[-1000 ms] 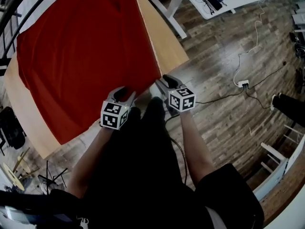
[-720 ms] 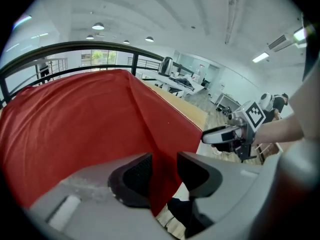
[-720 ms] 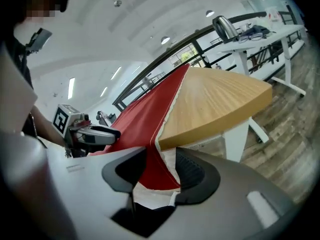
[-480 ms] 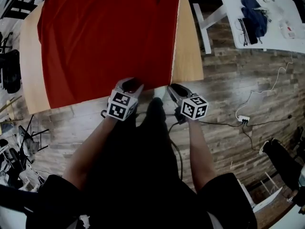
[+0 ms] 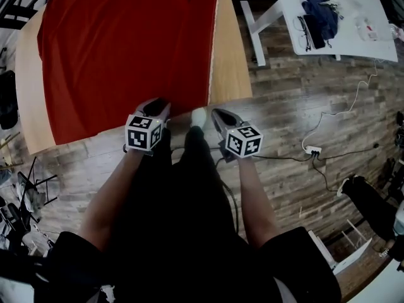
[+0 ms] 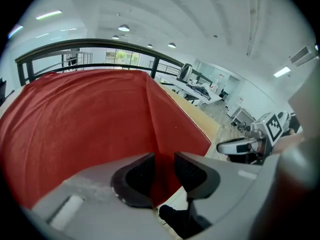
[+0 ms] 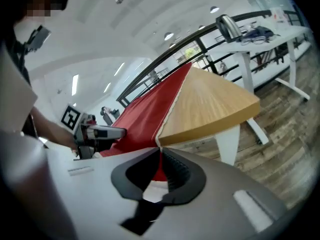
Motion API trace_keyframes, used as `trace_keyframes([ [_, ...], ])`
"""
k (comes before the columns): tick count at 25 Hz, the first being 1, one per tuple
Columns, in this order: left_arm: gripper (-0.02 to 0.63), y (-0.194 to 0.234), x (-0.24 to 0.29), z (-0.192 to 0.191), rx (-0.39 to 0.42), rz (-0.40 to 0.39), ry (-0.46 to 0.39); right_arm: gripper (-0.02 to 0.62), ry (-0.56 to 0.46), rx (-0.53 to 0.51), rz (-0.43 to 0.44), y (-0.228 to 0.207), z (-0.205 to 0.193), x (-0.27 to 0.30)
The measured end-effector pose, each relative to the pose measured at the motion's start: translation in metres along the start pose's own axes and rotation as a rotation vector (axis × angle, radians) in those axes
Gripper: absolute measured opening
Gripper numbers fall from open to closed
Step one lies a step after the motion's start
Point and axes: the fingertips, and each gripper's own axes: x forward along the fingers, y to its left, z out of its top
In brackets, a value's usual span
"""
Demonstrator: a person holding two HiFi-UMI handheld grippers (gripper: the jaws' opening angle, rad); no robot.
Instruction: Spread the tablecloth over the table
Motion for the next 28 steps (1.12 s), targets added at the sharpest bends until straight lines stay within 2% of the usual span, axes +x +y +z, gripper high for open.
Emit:
trace_keyframes([
  [1, 0.132, -0.002, 0.001, -0.001, 0.008, 0.001, 0.005, 0.079, 0.032, -0.022, 0.03, 0.003, -0.007, 0.006],
  [2, 0.133, -0.005, 0.002, -0.002, 0.02, 0.001, 0.012, 0.203, 0.055, -0.029, 0.058, 0.006, -0.012, 0.014],
  [3, 0.133, -0.007, 0.003, -0.002, 0.033, 0.001, 0.02, 0.225, 0.063, -0.028, 0.072, 0.005, -0.015, 0.021],
  [6, 0.133, -0.008, 0.005, -0.002, 0.042, 0.002, 0.027, 0.225, 0.051, 0.001, 0.069, -0.005, -0.013, 0.039],
  [7, 0.133, -0.007, 0.004, -0.002, 0.035, 0.004, 0.025, 0.204, 0.049, 0.014, 0.085, -0.004, -0.012, 0.043],
  [8, 0.133, -0.006, 0.004, -0.002, 0.029, 0.005, 0.024, 0.096, 0.05, 0.018, 0.105, 0.0, -0.011, 0.044],
  [9, 0.135, -0.004, 0.003, -0.003, 0.024, 0.004, 0.022, 0.037, 0.051, 0.013, 0.121, 0.005, -0.01, 0.044],
  [10, 0.135, -0.003, 0.002, -0.002, 0.02, 0.003, 0.02, 0.02, 0.048, 0.006, 0.13, 0.01, -0.009, 0.041],
  [14, 0.135, 0.0, 0.001, -0.001, -0.001, -0.003, 0.01, 0.018, -0.006, 0.012, 0.115, 0.011, 0.001, 0.009],
  [17, 0.133, -0.001, 0.001, -0.002, 0.004, -0.005, 0.015, 0.018, -0.047, -0.01, 0.024, -0.009, 0.018, -0.033],
  [20, 0.14, -0.004, 0.003, -0.004, 0.033, 0.005, 0.033, 0.017, -0.057, -0.025, -0.156, -0.063, 0.037, -0.08],
  [23, 0.14, -0.006, 0.004, -0.005, 0.039, 0.014, 0.044, 0.017, -0.025, -0.018, -0.332, -0.127, 0.046, -0.113],
  [25, 0.134, -0.009, 0.006, -0.004, 0.03, 0.008, 0.048, 0.018, 0.019, -0.032, -0.391, -0.155, 0.047, -0.12],
  [28, 0.138, -0.012, 0.01, -0.001, 0.033, 0.014, 0.045, 0.031, 0.083, -0.039, -0.422, -0.174, 0.045, -0.106],
])
